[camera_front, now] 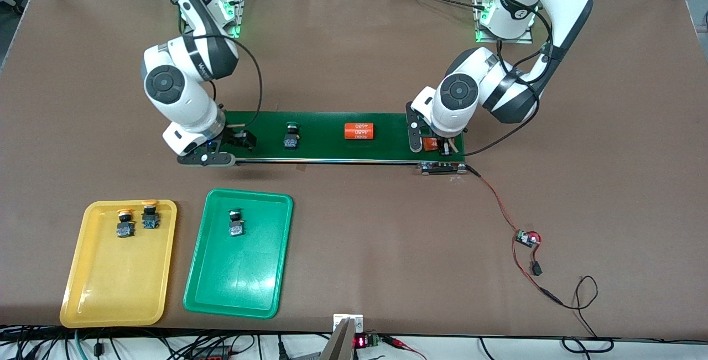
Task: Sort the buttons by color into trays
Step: 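Grasp the green-ringed button with the right gripper while the left gripper places the cylinder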
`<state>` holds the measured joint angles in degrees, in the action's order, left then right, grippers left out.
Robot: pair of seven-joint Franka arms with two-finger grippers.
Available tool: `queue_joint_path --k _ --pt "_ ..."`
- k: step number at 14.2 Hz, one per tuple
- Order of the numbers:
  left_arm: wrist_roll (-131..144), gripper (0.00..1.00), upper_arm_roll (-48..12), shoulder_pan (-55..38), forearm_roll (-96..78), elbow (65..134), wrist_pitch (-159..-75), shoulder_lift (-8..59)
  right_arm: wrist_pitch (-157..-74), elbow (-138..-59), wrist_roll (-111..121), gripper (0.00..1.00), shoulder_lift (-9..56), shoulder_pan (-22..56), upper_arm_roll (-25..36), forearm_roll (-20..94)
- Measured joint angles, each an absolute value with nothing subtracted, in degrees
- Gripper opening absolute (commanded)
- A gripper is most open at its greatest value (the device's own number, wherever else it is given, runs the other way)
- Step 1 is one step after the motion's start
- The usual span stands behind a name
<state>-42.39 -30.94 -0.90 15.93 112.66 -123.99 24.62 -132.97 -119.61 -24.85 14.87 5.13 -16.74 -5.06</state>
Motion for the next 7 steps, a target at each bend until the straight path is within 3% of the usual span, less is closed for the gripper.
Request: queue_joint_path --k 3,7 --pt "-42.27 1.00 -30.74 -0.01 15.92 110.81 -120.37 23.34 -132.29 -120.23 -28.88 1.00 14.56 6.65 -17.76 -4.71" --pt "-40.38 1.00 -28.88 0.38 14.83 102.14 -104.98 20.79 -132.14 -120.78 -31.89 1.00 14.56 7.67 -19.16 -4.71"
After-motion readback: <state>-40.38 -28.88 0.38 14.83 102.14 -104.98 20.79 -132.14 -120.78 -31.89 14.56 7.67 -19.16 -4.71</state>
